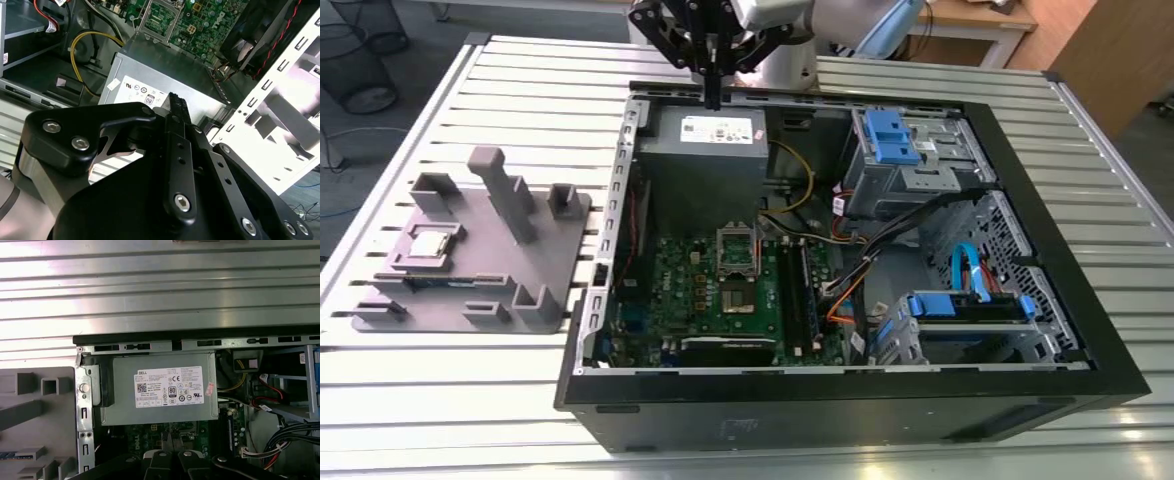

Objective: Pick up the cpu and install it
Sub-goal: 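Reach for the cpu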

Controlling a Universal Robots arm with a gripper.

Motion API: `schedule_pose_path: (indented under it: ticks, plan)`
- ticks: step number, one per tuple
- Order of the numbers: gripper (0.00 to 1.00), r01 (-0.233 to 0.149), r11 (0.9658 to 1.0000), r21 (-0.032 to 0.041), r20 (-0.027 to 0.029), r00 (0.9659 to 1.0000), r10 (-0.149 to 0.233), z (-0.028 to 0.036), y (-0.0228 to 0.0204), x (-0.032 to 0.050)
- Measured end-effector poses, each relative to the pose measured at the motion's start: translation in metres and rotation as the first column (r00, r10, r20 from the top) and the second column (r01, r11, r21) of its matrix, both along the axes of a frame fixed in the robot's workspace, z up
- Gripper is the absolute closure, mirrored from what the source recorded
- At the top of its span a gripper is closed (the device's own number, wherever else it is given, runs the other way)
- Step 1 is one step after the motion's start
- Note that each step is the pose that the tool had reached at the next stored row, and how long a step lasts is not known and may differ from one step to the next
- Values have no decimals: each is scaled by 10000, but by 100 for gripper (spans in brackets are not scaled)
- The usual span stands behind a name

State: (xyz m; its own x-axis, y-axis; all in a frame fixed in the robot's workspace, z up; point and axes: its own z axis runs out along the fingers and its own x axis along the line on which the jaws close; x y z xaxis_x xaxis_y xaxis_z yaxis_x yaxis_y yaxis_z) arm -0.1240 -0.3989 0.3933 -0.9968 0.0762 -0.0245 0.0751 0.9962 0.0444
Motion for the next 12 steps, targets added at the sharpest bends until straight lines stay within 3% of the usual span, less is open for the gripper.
schedule_pose_path:
  ticks: [12]
  plan:
    - [89, 0, 10000, 0, 0, 10000, 0, 0, 0, -18]
